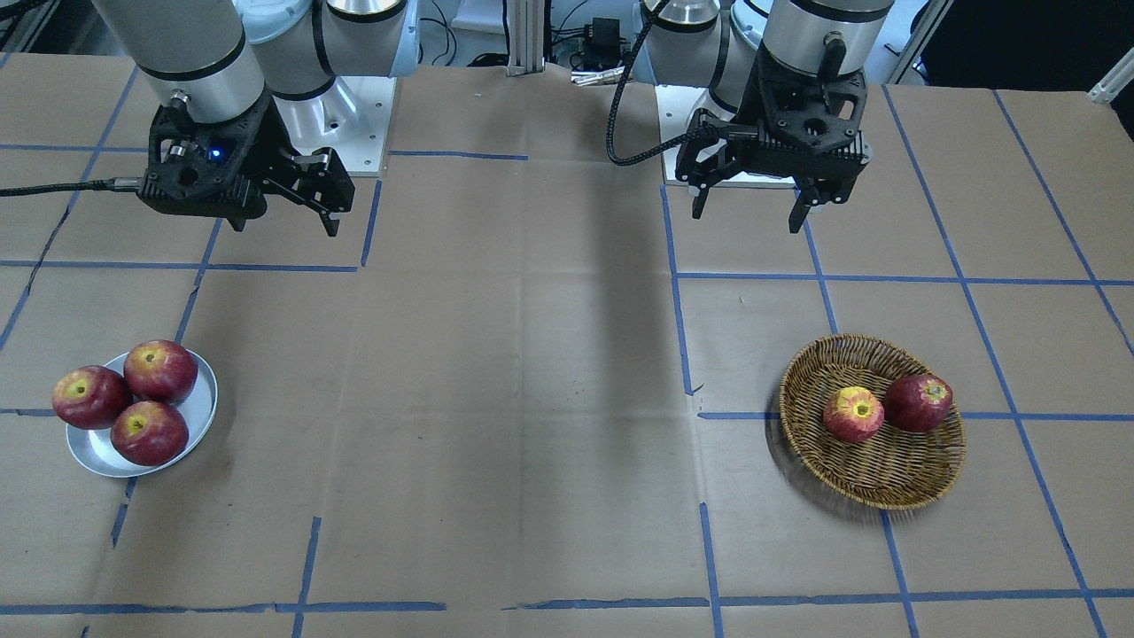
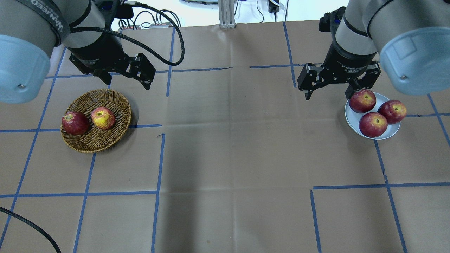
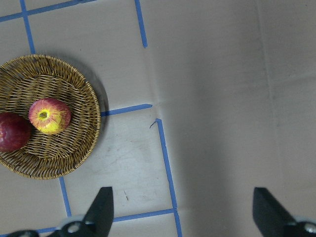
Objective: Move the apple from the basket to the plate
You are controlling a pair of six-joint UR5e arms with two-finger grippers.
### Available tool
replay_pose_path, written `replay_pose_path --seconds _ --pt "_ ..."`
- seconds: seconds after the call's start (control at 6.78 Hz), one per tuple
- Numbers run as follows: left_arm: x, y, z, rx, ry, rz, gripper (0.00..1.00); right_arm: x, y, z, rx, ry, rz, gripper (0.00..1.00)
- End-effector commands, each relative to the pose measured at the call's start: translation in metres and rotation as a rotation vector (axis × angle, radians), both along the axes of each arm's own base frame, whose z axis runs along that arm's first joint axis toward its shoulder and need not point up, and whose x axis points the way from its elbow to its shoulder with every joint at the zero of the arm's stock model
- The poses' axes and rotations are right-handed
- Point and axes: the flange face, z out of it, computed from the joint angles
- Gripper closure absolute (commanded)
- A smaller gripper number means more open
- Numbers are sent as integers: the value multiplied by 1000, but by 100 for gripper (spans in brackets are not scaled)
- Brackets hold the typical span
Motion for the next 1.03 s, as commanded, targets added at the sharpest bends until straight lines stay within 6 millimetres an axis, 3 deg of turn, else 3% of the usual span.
replay_pose_path --seconds 0.0,0.15,0.44,0.59,0.89 --pt "0 1 -4 8 -1 -2 1 0 0 0 0 0 0 0" --pt "1 6 4 -6 -6 1 1 0 0 0 0 0 0 0" --pt "3 1 -18 41 -13 2 0 0 0 0 0 0 0 0" --pt "4 3 -9 32 -22 5 0 0 0 0 0 0 0 0" --pt "12 7 -15 131 -29 24 0 0 0 0 0 -2 0 0"
